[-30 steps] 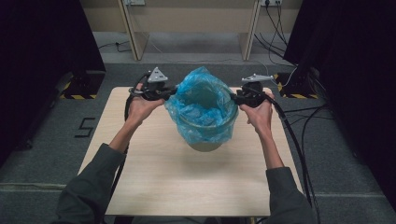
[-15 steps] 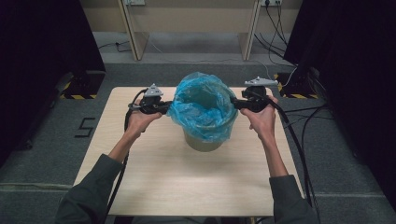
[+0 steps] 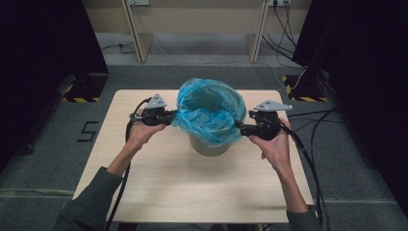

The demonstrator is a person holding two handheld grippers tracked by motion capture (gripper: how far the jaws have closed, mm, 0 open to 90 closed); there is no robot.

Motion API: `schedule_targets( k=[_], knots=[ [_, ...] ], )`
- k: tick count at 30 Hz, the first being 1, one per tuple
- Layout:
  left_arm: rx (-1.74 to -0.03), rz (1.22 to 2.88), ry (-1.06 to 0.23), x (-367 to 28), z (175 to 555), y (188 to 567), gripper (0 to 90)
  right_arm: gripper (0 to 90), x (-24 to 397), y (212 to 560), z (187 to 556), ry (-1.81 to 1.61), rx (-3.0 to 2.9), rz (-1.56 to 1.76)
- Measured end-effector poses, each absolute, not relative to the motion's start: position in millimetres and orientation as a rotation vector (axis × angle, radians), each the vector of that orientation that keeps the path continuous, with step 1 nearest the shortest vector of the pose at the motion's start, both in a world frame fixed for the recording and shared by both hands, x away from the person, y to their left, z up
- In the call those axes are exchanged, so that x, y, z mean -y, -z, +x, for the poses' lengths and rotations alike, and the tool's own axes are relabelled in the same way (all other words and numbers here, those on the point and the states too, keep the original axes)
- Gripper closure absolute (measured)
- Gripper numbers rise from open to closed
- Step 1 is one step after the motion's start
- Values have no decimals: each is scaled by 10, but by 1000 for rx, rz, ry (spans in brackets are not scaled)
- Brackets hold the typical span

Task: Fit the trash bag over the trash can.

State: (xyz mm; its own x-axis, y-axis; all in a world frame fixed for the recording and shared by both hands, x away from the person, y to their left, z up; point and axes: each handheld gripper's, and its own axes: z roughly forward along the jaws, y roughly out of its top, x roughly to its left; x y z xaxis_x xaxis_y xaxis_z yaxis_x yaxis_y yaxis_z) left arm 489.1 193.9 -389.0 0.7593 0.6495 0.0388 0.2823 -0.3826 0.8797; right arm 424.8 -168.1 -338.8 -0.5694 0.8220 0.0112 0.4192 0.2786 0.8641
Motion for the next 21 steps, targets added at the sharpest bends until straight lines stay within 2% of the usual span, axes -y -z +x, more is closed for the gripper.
schedule_targets(
  k=[8,11,13,16,18,21],
  knots=[
    [-654,1969,-462,-1919,4702,3907,830,322,1670,3669,4164,-1186,-2179,1111],
    [-653,1967,-457,-1919,4692,3913,828,427,1668,3753,4227,-1182,-2209,1103],
    [-652,1965,-457,-1924,4691,3915,828,592,1670,3810,4266,-1176,-2231,1074],
    [-657,1964,-460,-1933,4701,3929,829,772,1695,3876,4326,-1165,-2260,1051],
    [-668,1957,-461,-1942,4721,3956,832,852,1726,3926,4383,-1151,-2273,1050],
    [-695,1957,-458,-1959,4782,4036,840,895,1759,4004,4461,-1122,-2296,1052]
  ],
)
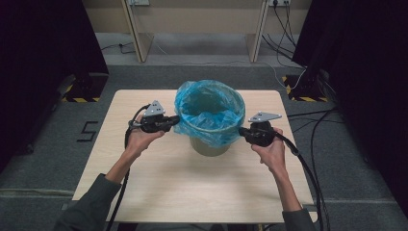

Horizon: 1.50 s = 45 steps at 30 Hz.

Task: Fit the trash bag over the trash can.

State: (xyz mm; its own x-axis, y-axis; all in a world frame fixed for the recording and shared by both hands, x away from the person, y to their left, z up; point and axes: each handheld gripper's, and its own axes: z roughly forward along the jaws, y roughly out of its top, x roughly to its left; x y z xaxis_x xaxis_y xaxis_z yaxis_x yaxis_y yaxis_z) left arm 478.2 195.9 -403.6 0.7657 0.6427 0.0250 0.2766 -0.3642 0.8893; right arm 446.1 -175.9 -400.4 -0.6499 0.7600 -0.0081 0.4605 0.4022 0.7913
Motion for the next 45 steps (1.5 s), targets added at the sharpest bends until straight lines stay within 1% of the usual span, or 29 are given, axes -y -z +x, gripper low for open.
schedule_targets(
  k=[3,7,8,10,12,13,14,17,19,24,29,32,35,38,42,45],
  knots=[
    [-727,1968,-475,-1967,4856,4134,843,900,1789,4093,4541,-1083,-2300,1085],
    [-775,1972,-453,-1997,4937,4285,843,898,1829,4177,4613,-1041,-2298,1107],
    [-778,1972,-450,-2008,4935,4298,838,886,1840,4187,4620,-1035,-2296,1112],
    [-776,1969,-453,-2026,4918,4277,795,784,1866,4189,4613,-1023,-2283,1141],
    [-766,1969,-464,-2065,4867,4190,733,685,1896,4166,4586,-1015,-2264,1153],
    [-766,1966,-474,-2088,4849,4145,667,592,1923,4108,4533,-1013,-2237,1166],
    [-767,1960,-480,-2106,4837,4108,623,546,1943,4057,4495,-1026,-2217,1170],
    [-756,1950,-509,-2186,4794,3946,551,469,2001,3879,4387,-1081,-2172,1166],
    [-756,1932,-535,-2225,4777,3853,522,447,2017,3750,4324,-1120,-2143,1158],
    [-772,1877,-572,-2252,4810,3666,499,446,1964,3440,4290,-1249,-2069,1123],
    [-785,1850,-570,-2217,4869,3595,478,450,1811,3306,4457,-1277,-2032,1139],
    [-788,1836,-558,-2197,4889,3578,468,512,1723,3320,4611,-1267,-2050,1164],
    [-785,1839,-557,-2180,4898,3569,468,616,1694,3378,4774,-1171,-2075,1169],
    [-788,1840,-556,-2182,4913,3558,467,722,1734,3417,4929,-1198,-2091,1183],
    [-797,1822,-543,-2154,4932,3544,467,755,1735,3420,5152,-1206,-2117,1152],
    [-803,1823,-532,-2107,4972,3532,448,767,1707,3408,5324,-1191,-2142,1101]
  ],
)
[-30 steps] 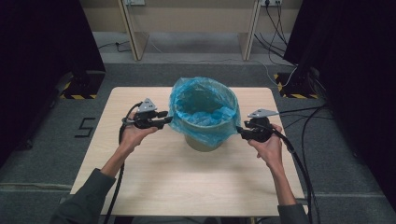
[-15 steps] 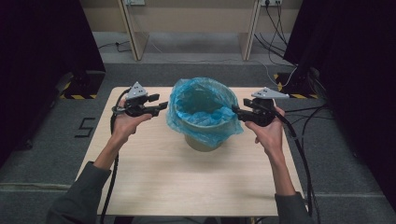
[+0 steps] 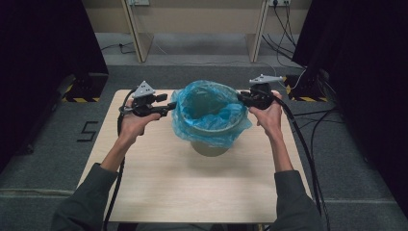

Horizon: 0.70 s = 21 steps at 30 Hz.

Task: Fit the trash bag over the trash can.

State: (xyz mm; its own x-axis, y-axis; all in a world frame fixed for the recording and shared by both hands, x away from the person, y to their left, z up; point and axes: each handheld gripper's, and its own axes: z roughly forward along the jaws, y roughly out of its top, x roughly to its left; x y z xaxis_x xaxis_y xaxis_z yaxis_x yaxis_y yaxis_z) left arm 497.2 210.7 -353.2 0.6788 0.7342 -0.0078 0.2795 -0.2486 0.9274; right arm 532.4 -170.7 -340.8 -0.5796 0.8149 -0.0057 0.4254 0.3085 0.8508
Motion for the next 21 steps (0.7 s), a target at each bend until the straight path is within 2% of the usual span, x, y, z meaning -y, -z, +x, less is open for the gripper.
schedule_targets(
  k=[3,5,7,10,13,15,21],
  knots=[
    [-836,1807,-521,-2066,5069,3524,427,756,1655,3396,5454,-1162,-2169,1073],
    [-838,1817,-506,-2050,5142,3540,456,736,1626,3383,5478,-1152,-2165,1075],
    [-839,1818,-487,-2062,5202,3580,541,712,1604,3362,5462,-1154,-2156,1069],
    [-824,1815,-401,-2085,5264,3667,745,684,1587,3343,5405,-1153,-2159,1054],
    [-815,1815,-361,-2065,5285,3743,857,676,1586,3332,5364,-1159,-2159,1053],
    [-806,1846,-383,-2049,5284,3785,890,672,1591,3313,5330,-1154,-2155,1054],
    [-803,1924,-384,-2035,5229,4055,894,611,1654,3276,5197,-1149,-2109,1081]
  ],
)
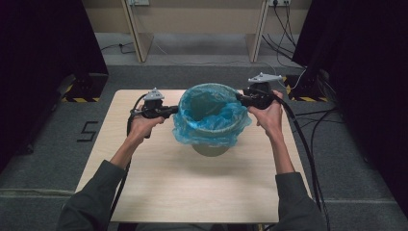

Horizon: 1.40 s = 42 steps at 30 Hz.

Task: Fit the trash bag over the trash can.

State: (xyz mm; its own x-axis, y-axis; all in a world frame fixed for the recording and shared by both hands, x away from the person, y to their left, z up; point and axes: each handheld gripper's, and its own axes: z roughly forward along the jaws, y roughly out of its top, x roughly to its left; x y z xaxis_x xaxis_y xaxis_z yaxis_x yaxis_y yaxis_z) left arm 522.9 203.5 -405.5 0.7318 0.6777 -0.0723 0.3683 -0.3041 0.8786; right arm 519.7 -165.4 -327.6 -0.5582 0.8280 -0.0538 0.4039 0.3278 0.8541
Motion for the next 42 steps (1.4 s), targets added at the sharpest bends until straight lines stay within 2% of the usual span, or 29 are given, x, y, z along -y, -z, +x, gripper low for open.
schedule_targets(
  k=[2,4,7,11,15,20,22,26,29,31,35,42],
  knots=[
    [-807,1939,-389,-2062,5196,4137,891,566,1689,3261,5119,-1149,-2079,1099],
    [-821,1930,-402,-2128,5148,4147,848,534,1726,3242,5022,-1167,-2064,1109],
    [-811,1891,-418,-2202,5039,4043,691,485,1770,3214,4826,-1202,-2059,1106],
    [-711,1893,-371,-2191,4789,3924,547,446,1780,3232,4594,-1212,-2077,1099],
    [-634,1917,-310,-2084,4614,3978,399,398,1804,3340,4365,-1240,-2101,1102],
    [-628,1932,-281,-1951,4606,4091,349,347,1744,3552,4146,-1244,-2156,1084],
    [-600,1954,-260,-1907,4598,4129,414,337,1693,3655,4110,-1231,-2192,1073],
    [-543,1972,-270,-1862,4574,4173,651,357,1619,3838,4119,-1235,-2251,1071],
    [-516,1993,-289,-1823,4542,4212,806,560,1603,3905,4134,-1239,-2270,1023],
    [-502,2013,-308,-1800,4518,4239,876,690,1600,3938,4139,-1222,-2284,980],
    [-494,2045,-318,-1774,4513,4328,893,871,1625,4034,4150,-1195,-2308,945],
    [-519,2091,-314,-1770,4538,4554,895,900,1628,4288,4194,-1127,-2369,952]
  ],
)
